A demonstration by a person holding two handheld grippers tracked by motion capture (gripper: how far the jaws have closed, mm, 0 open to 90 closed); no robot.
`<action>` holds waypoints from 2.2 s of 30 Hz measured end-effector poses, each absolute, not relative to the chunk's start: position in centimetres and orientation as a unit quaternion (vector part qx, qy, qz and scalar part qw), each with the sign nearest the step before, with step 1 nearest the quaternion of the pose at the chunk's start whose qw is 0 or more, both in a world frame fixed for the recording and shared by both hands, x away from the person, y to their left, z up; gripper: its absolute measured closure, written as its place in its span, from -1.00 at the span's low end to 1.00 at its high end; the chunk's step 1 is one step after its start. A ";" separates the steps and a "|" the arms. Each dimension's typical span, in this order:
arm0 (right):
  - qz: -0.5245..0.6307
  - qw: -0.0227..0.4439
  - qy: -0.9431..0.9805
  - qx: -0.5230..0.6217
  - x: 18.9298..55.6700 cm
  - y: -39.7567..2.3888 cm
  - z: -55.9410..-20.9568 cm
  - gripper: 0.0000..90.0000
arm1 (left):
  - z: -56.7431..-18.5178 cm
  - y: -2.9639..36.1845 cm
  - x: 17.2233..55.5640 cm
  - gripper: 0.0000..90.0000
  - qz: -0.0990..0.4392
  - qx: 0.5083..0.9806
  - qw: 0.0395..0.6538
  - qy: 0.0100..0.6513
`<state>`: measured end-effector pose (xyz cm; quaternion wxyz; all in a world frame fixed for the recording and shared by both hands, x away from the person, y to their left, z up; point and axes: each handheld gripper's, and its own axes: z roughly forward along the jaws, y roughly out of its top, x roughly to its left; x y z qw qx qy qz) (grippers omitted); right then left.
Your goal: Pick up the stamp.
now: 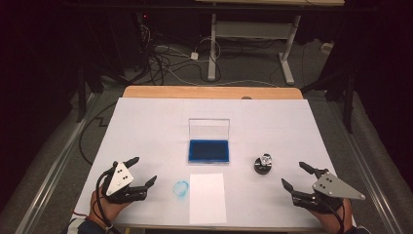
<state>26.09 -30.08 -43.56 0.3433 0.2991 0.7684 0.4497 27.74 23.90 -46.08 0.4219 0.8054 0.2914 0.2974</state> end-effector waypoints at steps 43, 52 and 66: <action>0.347 0.206 0.853 0.331 33.8 -25.7 -40.3 -0.40 | -47.2 23.1 27.8 -0.62 0.264 0.838 0.387 0.281; 0.302 0.193 0.864 0.354 35.2 -24.5 -41.5 -0.37 | -47.3 22.9 27.7 -0.62 0.263 0.842 0.382 0.275; 0.290 0.167 0.870 0.363 36.4 -23.5 -42.3 -0.23 | -47.4 22.9 27.8 -0.61 0.260 0.845 0.381 0.271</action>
